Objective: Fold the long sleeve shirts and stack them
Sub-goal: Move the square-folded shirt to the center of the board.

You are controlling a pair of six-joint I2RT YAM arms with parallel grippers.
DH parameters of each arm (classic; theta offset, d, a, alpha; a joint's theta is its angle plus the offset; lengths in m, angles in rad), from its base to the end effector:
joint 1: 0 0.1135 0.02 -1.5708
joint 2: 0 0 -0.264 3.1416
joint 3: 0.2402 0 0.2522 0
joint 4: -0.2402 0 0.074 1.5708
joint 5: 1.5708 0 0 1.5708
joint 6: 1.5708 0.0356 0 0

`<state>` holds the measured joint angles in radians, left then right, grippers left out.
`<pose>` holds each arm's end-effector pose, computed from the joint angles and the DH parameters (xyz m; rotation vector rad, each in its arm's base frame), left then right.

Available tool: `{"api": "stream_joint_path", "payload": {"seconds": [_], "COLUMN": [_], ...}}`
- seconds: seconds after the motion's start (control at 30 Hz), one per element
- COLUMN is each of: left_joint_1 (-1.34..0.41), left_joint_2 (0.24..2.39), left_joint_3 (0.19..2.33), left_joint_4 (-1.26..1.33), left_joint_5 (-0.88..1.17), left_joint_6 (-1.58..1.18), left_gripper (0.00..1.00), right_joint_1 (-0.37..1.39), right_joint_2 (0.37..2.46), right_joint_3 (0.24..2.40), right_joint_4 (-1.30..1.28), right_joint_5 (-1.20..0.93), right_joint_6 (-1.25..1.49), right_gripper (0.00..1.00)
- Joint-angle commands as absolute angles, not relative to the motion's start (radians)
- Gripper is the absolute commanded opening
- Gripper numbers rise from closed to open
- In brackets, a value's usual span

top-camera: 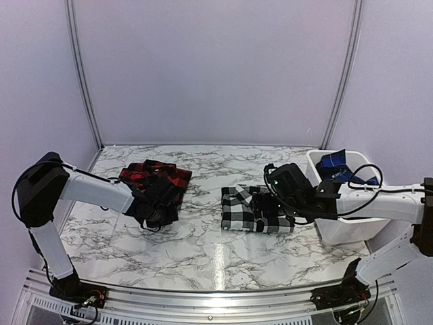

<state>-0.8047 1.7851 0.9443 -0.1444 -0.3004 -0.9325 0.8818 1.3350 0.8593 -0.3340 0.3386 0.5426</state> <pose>0.2460 -0.2405 0.1389 -0.2757 2.5083 -0.3338 0.1857 0.2069 0.2335 -0.2370 2.3311 0.3087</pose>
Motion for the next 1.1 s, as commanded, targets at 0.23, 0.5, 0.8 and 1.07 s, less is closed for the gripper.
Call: {"api": "stream_joint_path", "payload": {"seconds": [0.23, 0.5, 0.8, 1.07], "left_joint_1": [-0.976, -1.029, -1.087, -1.06], "left_joint_2": [1.887, 1.915, 1.748, 1.866], "left_joint_3": [1.03, 1.067, 1.097, 1.331], "left_joint_4": [-0.105, -0.099, -0.179, -0.22], "left_joint_5": [-0.202, -0.156, -0.146, -0.079], "left_joint_6": [-1.006, -1.014, -0.923, -0.832], "left_gripper": [0.0, 0.06, 0.32, 0.47], "right_joint_1": [0.889, 0.887, 0.816, 0.699], "right_joint_2": [1.299, 1.312, 1.323, 1.323], "right_joint_3": [0.821, 0.824, 0.854, 0.844], "right_joint_4": [-0.314, -0.327, -0.394, -0.408], "right_joint_5": [0.328, 0.34, 0.356, 0.309], "right_joint_6": [0.576, 0.578, 0.572, 0.538], "right_gripper": [0.89, 0.89, 0.89, 0.89]}}
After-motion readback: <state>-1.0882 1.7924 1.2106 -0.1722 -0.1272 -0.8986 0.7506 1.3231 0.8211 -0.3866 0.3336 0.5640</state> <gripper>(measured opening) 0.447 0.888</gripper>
